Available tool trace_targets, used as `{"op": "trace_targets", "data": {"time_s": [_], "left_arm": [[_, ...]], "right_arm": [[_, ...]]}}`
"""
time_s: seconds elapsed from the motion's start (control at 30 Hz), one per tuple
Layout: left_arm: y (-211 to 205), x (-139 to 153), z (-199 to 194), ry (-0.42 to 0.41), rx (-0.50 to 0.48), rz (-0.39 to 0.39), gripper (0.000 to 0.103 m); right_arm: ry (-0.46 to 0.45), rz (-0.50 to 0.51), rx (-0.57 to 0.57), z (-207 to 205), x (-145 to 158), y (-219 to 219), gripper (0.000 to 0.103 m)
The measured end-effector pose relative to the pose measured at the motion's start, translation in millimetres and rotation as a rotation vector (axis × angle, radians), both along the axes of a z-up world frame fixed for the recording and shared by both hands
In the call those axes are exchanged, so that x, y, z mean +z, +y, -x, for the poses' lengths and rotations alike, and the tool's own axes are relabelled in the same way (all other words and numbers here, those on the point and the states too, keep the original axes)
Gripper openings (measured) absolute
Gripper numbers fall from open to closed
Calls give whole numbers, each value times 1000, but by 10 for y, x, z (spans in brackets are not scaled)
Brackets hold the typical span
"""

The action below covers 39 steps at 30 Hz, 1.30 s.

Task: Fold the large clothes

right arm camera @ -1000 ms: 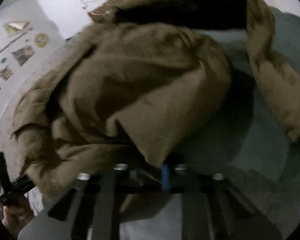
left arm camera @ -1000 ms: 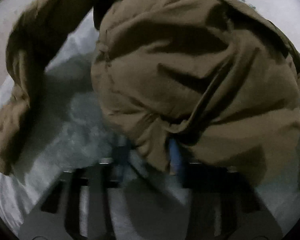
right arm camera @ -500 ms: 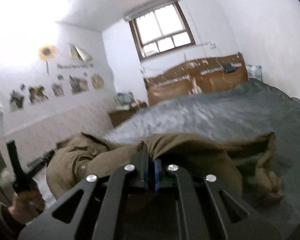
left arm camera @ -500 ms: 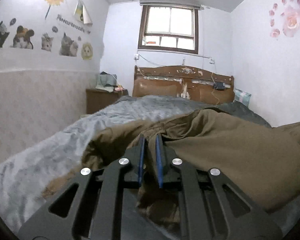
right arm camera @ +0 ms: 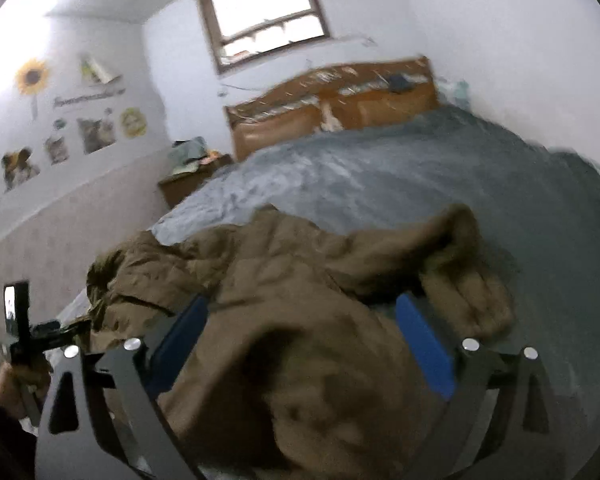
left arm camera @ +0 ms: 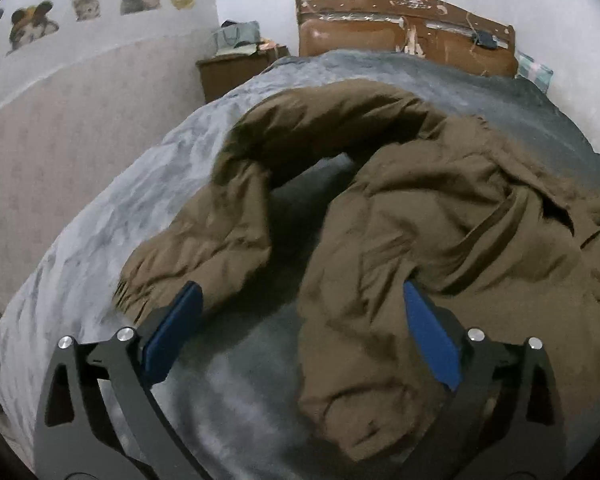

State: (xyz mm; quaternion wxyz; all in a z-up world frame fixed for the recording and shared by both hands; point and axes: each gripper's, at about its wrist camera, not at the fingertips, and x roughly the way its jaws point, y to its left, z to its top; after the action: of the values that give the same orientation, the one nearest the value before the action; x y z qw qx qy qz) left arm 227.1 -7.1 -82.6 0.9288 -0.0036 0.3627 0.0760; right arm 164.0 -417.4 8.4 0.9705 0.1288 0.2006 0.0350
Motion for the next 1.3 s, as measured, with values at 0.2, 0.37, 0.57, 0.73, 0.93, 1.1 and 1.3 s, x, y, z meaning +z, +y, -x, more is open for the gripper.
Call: {"op": "trace_targets", "data": {"time_s": [0.2,0.37,0.57,0.73,0.93,1.1,1.3], "left_arm": [[224,-152,278,4,-23,156,100],[308,-629,494,248,-72,318,100],[-13,-1090,486,466,-141,199,98],[-139,-1060,478,401,-199,182,30],[32,-458,767,270,-234,267,13],[171,230,1228,157,-310,251,13],[403,222,1340,221,-346,170,16]], "right_arm": [[231,-115,-98,22,-427,-342,95],[337,-139,-77,-64,-663,-318,95],[494,-28,2,-245,-943,-34,73],[453,-3,7,-212,-846,-12,15],[350,-24,19,106,-339,-87,11],[276,80,61,524,257,-18,11],[419,351,201,813,214,340,17]]}}
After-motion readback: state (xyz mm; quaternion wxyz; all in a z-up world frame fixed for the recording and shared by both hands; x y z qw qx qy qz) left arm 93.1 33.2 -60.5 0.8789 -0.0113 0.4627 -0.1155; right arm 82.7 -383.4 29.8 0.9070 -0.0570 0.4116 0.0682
